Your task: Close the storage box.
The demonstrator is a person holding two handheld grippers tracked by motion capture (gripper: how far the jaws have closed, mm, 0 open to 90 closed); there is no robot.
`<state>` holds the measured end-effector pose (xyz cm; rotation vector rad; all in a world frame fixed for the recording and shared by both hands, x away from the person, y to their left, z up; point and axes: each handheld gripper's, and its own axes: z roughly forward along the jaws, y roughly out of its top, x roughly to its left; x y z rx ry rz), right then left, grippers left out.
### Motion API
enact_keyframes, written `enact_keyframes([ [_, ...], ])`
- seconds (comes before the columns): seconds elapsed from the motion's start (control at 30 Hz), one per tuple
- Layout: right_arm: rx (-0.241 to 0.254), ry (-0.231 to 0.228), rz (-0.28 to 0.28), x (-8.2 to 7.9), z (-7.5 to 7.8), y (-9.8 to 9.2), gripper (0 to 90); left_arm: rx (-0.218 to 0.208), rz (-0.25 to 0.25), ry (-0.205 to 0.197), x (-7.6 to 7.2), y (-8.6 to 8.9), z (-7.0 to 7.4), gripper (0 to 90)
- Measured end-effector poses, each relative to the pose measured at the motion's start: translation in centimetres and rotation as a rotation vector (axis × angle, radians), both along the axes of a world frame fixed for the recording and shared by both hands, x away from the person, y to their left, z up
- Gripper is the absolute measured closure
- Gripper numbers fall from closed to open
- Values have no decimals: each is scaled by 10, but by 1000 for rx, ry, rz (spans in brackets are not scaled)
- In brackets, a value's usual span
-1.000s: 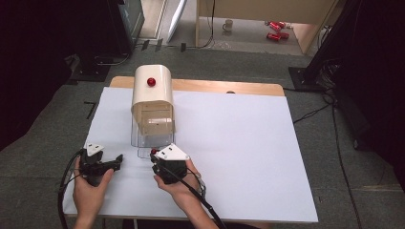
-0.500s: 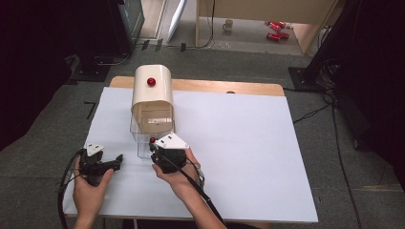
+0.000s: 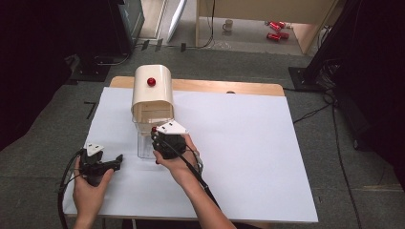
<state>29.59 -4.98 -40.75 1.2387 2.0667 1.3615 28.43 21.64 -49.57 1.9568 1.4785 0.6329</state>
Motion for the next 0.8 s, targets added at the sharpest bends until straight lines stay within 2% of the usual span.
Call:
enact_keyframes([
  [0.47, -9, -3, -10, 24, -1, 3, 756, 0, 0, -1, 0, 0, 0, 149],
  [0.8, -12, 2, 3, 30, -1, 3, 755, 1, 0, -2, 0, 0, 0, 149],
])
